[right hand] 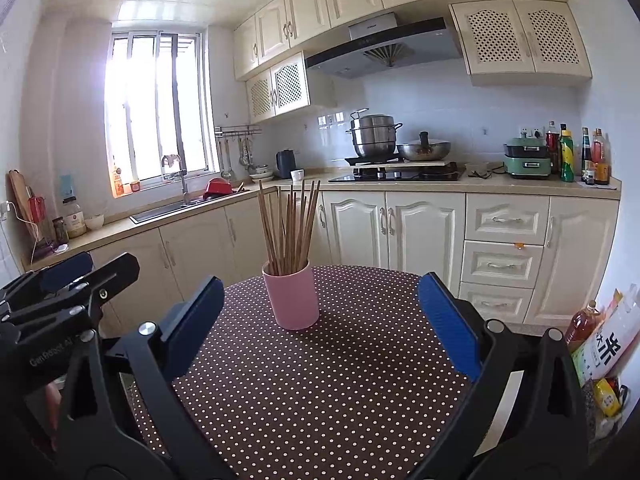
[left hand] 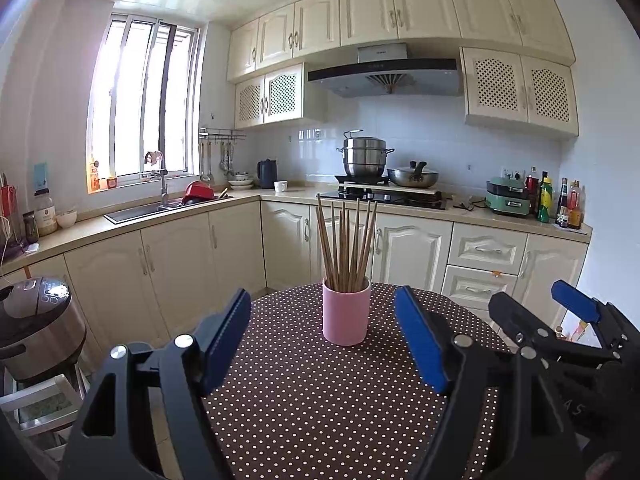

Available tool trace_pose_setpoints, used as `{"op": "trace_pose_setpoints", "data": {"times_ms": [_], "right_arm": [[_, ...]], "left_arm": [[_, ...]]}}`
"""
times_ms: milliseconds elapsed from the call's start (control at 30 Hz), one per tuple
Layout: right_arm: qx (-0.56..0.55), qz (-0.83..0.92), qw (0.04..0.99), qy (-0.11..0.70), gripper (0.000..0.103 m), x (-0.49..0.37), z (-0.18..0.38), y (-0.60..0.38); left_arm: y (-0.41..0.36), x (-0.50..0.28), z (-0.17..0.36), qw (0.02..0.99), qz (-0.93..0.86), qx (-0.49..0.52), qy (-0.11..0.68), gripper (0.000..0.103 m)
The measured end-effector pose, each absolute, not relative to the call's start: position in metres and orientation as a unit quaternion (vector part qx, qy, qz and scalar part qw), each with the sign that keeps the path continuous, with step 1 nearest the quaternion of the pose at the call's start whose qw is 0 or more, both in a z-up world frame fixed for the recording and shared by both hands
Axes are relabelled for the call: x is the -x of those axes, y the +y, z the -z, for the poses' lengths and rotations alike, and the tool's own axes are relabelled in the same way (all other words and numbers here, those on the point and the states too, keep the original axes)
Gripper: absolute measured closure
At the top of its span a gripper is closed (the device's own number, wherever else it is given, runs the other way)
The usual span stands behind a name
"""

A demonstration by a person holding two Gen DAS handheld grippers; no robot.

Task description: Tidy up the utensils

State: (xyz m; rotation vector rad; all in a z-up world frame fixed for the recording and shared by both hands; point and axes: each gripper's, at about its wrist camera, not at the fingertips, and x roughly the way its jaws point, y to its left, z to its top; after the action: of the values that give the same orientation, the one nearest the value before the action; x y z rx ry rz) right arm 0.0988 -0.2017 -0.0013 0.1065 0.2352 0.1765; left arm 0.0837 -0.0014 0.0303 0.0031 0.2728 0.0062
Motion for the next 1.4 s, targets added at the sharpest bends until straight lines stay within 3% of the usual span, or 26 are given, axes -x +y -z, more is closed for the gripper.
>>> {"op": "trace_pose_setpoints", "data": {"times_ms": [1400], "right_arm": [[-0.063, -0.086, 0.985, 0.139, 0.007, -0.1016, 0.0034, -0.2047]], "left_arm": [[0.0031, -0.0879, -0.0244, 0.989, 0.007, 0.011, 0.15, 0.029]]}}
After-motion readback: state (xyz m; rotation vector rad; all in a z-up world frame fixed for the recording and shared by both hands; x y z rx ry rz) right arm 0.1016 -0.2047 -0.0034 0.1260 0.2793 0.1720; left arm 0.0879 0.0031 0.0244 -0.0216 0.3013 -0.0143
